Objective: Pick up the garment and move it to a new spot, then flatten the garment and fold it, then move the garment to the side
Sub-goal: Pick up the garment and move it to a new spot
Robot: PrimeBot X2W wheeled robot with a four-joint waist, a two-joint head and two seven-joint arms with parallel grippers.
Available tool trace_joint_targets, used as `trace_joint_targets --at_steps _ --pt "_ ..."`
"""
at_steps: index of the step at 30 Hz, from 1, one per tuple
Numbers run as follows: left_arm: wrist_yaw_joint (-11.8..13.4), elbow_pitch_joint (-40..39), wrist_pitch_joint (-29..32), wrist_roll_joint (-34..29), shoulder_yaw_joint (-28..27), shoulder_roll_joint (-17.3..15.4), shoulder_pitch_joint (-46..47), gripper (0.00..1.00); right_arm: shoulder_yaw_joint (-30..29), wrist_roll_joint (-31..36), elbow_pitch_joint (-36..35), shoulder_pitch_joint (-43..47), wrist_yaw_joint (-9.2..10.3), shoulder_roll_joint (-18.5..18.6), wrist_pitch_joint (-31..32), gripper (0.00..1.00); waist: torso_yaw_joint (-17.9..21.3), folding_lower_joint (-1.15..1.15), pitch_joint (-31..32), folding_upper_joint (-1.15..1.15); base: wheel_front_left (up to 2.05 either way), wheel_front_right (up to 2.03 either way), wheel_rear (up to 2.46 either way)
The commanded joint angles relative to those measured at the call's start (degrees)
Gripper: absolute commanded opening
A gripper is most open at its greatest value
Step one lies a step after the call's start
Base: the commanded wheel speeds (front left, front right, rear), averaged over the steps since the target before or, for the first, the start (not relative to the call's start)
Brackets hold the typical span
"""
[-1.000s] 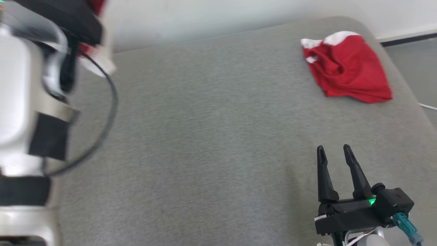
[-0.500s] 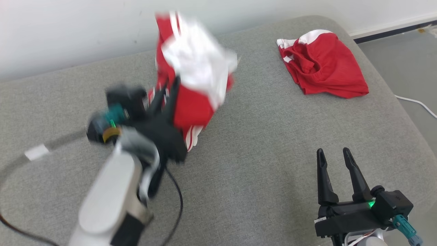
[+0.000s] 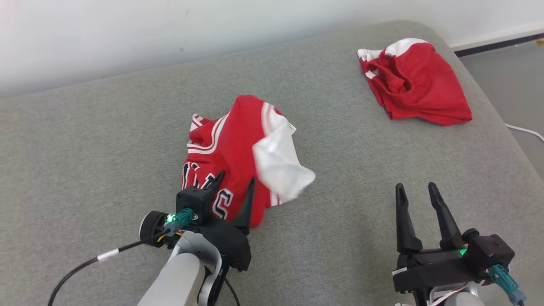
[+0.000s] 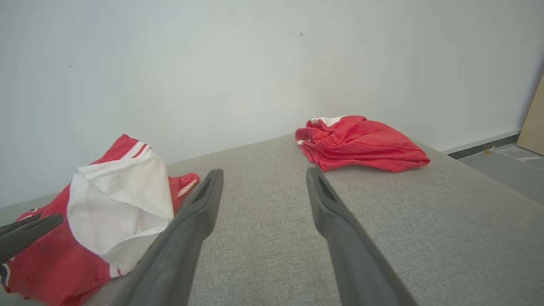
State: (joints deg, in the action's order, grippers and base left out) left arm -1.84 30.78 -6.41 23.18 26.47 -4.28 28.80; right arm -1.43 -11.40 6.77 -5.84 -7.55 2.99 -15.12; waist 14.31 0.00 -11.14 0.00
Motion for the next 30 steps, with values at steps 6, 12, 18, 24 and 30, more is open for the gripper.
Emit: trace_joint_targets --at_steps 6,12,18,24,30 --pt "0.93 -2.23 -3.57 -0.63 -0.23 -0.09 1.59 1.0 -0.7 0.29 -0.65 1.28 0.15 0.01 0.0 1.0 -3.02 0.0 2.12 0.0 0.0 0.0 0.0" --pt "2.83 -5.36 -5.58 -0.87 -2.3 -2.94 0.13 1.0 -1.33 0.41 -1.27 2.14 0.15 0.15 0.0 1.0 -6.4 0.0 4.21 0.0 0.0 0.0 0.0" --pt "5.08 -9.08 -7.19 -1.06 -5.45 -6.84 -2.82 1.0 -1.72 0.61 -1.67 2.65 0.15 0.17 0.0 1.0 -10.07 0.0 5.44 0.0 0.0 0.0 0.0" --pt "6.98 -12.42 -7.54 -1.12 -7.56 -10.71 -7.34 1.0 -2.22 0.98 -1.43 3.48 0.15 0.14 0.0 1.0 -13.32 0.0 6.46 0.0 0.0 0.0 0.0" --pt "8.81 -15.77 -7.69 -0.3 -9.78 -13.86 -13.27 1.0 -2.64 1.08 -0.97 4.49 0.15 0.13 0.0 1.0 -15.61 0.0 7.81 0.0 0.0 0.0 0.0"
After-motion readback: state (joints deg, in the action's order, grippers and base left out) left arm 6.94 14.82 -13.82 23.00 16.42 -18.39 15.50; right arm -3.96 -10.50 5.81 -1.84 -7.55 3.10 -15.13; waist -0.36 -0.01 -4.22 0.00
